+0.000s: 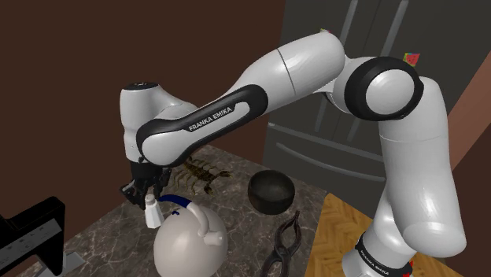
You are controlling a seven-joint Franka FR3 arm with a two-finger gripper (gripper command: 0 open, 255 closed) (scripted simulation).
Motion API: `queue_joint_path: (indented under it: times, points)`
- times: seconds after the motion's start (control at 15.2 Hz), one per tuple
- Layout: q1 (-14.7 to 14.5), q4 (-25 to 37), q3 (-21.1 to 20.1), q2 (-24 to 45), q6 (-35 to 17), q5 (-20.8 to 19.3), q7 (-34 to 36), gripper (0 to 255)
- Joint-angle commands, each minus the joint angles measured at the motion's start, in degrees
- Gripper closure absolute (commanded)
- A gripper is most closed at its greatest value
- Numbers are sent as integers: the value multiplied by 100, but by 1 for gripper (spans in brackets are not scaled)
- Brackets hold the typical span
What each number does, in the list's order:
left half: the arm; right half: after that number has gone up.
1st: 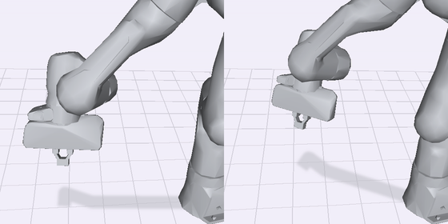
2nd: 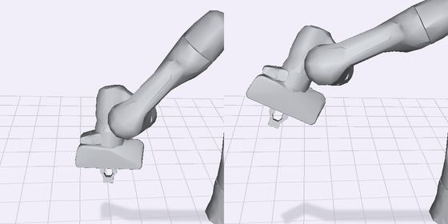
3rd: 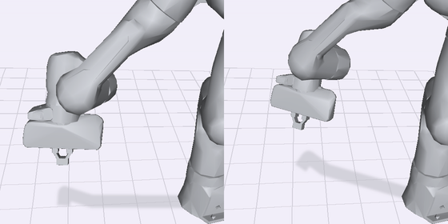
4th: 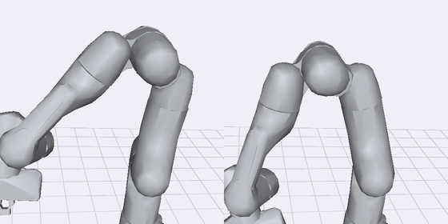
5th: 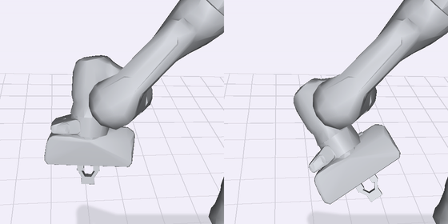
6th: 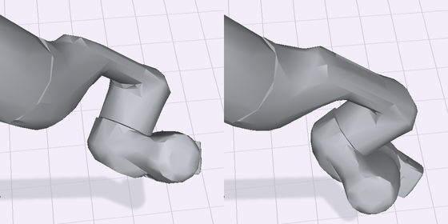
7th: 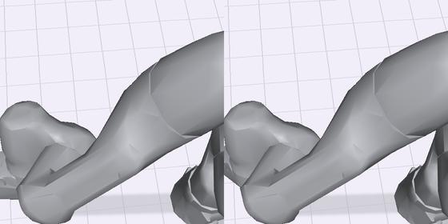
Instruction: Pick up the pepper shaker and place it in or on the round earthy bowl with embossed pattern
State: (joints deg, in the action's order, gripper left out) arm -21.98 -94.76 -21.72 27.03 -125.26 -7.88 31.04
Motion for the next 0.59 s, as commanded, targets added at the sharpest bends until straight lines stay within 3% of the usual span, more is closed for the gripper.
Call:
queue_joint_path:
  times: [0.0,0.53]
  points:
    - [0,-1,0,1,0,0,0,255]
    - [12,100,-23,-91,188,40,-18,255]
